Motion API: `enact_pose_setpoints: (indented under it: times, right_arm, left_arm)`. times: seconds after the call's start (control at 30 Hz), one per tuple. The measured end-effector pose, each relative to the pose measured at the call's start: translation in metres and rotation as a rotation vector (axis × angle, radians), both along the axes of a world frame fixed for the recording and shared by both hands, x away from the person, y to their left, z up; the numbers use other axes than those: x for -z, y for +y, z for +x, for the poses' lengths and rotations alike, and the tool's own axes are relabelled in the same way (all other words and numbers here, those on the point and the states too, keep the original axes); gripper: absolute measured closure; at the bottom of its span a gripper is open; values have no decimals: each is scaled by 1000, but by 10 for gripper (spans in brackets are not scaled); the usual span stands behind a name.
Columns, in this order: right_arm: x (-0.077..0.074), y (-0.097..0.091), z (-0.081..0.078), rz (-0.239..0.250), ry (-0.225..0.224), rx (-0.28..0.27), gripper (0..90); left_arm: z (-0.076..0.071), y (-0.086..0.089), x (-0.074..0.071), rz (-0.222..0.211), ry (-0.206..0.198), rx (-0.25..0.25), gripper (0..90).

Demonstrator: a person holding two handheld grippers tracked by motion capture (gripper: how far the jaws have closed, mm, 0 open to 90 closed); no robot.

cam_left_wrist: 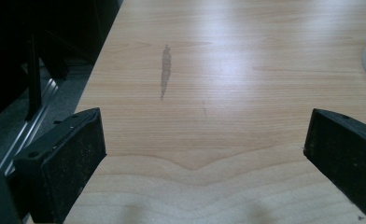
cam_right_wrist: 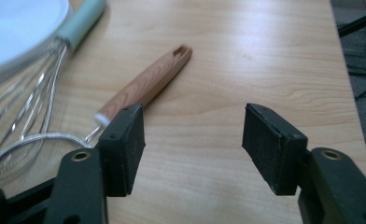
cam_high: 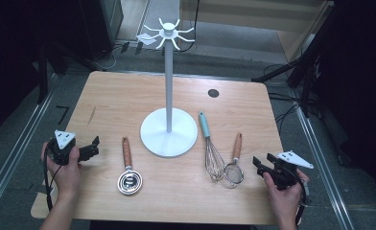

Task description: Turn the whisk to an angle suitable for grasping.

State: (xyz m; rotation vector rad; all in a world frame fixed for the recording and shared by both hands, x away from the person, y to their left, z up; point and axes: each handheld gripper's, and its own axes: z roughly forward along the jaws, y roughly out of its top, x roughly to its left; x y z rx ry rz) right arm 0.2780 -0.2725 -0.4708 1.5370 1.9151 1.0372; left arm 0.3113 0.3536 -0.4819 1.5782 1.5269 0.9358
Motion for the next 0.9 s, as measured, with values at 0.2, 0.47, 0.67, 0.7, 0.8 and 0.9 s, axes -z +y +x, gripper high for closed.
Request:
enact_pose_setpoints:
  times: [0.2,0.47,0.67,0.7,0.8,0.9]
  right_arm:
    - [-8,7,8,-22,100,8,414]
    - [-26,22,27,-41,173,13,423]
    - [-48,39,49,12,229,-76,497]
    - [-48,39,49,12,229,-76,497]
    - [-54,49,59,-30,259,-99,493]
    - [-55,56,69,-27,281,-101,492]
  left_arm:
    - [-1,2,0,-24,5,-6,0]
    - [-3,2,0,-25,-2,6,0]
    - [-2,1,0,-17,4,3,0]
    - [-2,1,0,-16,5,3,0]
    - [-1,1,0,-12,10,6,0]
    - [-2,0,0,-6,9,11,0]
